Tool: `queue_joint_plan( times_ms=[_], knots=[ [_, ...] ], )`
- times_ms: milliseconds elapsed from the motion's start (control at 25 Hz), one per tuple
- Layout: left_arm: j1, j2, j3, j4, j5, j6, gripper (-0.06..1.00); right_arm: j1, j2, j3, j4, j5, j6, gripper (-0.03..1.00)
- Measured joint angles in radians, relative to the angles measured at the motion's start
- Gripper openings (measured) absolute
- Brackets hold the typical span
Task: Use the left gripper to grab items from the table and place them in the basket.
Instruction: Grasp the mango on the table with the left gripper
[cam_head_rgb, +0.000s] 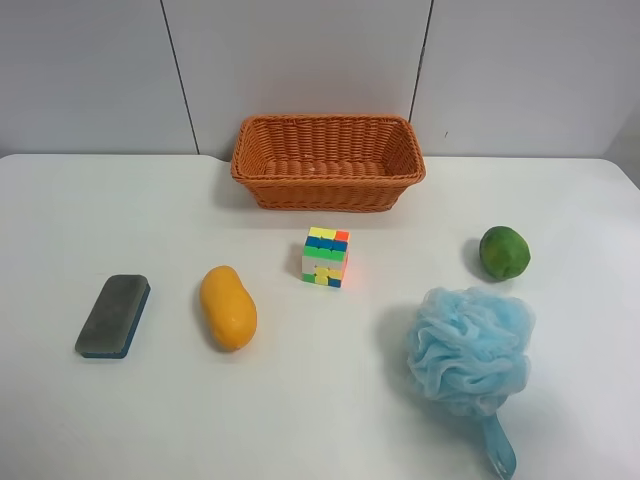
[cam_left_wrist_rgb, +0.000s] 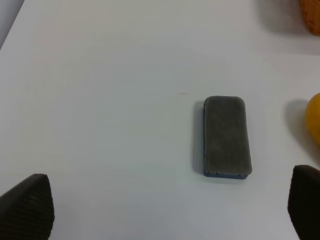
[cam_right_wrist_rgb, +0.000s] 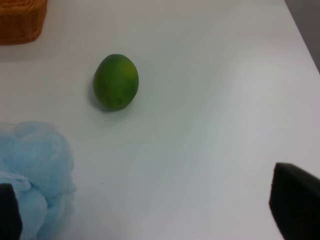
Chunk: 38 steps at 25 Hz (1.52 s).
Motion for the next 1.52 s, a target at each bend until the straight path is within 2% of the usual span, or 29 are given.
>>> queue_joint_plan(
  times_ms=[840,1120,1280,1440,1520],
  knots=[
    [0.0,0.034,-0.003,-0.003,0.003,0.0,0.92,0.0,0.0,0.0,0.0,0.0,0.0,0.99],
    [0.0,0.375,-0.174,-0.018,0.038,0.001,0.92,0.0,0.0,0.0,0.0,0.0,0.0,0.99],
    [0.0,0.625,-0.277,-0.084,0.032,0.003,0.92,0.0,0.0,0.0,0.0,0.0,0.0,0.99],
    [-0.015,0.829,-0.305,-0.165,-0.062,0.003,0.92,0.0,0.0,0.0,0.0,0.0,0.0,0.99],
    [-0.058,0.917,-0.306,-0.198,-0.145,-0.002,0.92,0.0,0.0,0.0,0.0,0.0,0.0,0.99]
  ],
)
